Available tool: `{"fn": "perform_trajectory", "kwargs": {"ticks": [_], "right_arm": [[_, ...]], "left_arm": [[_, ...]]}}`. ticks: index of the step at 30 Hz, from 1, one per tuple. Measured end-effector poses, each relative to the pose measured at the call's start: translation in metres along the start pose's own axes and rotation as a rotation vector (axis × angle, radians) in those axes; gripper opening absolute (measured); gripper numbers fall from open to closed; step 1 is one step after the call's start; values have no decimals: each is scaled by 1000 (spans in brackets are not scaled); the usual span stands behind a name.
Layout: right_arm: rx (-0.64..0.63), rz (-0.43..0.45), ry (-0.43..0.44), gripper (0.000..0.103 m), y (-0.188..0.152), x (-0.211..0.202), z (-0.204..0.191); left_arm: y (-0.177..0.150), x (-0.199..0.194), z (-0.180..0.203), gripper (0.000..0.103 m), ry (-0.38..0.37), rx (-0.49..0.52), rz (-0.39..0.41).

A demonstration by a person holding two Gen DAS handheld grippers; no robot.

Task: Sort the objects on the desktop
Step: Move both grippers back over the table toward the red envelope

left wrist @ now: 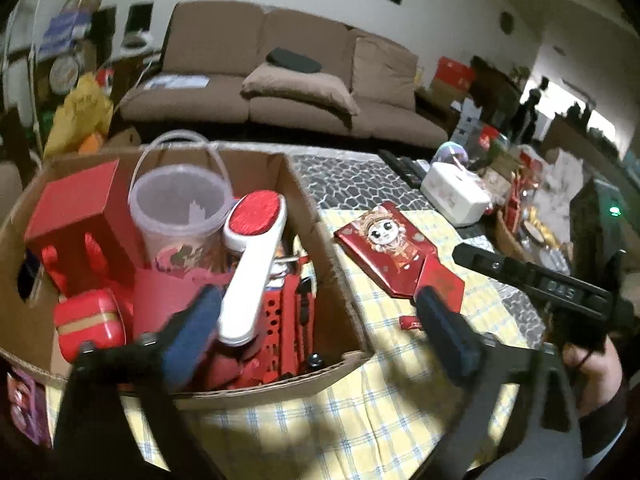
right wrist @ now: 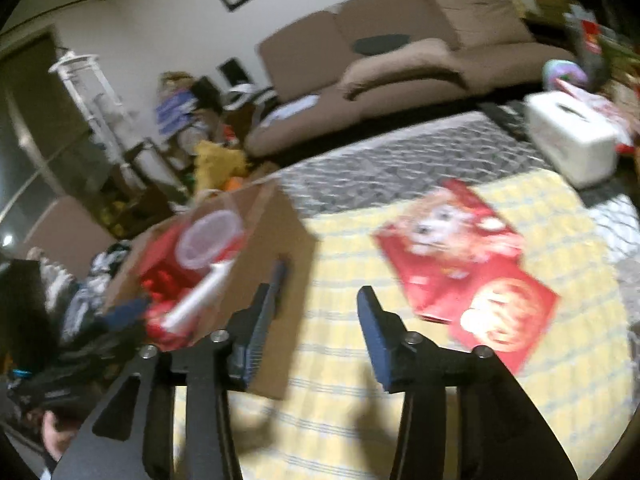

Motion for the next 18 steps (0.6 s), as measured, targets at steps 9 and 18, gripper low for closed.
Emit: {"fn": "perform_trajectory", "kwargs": {"ticks": [9,18], "right_arm": [[36,-21,-172,85,-12,-9,66],[107,-50,-257,94,-16,-10,115]], "left_arm": [[-2,3,52,103,-67,98,25],[-21,17,106,103,-97,228,-4]]}}
Point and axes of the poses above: each gripper's, at about its wrist camera, not at the fingertips, and x roughly the way its jaws point, z to its right, y to its top, the point moved 3 cm from there along x, roughly the way its jaws point, and after that the axes turned 1 degree about -y, right-handed, at the moved point
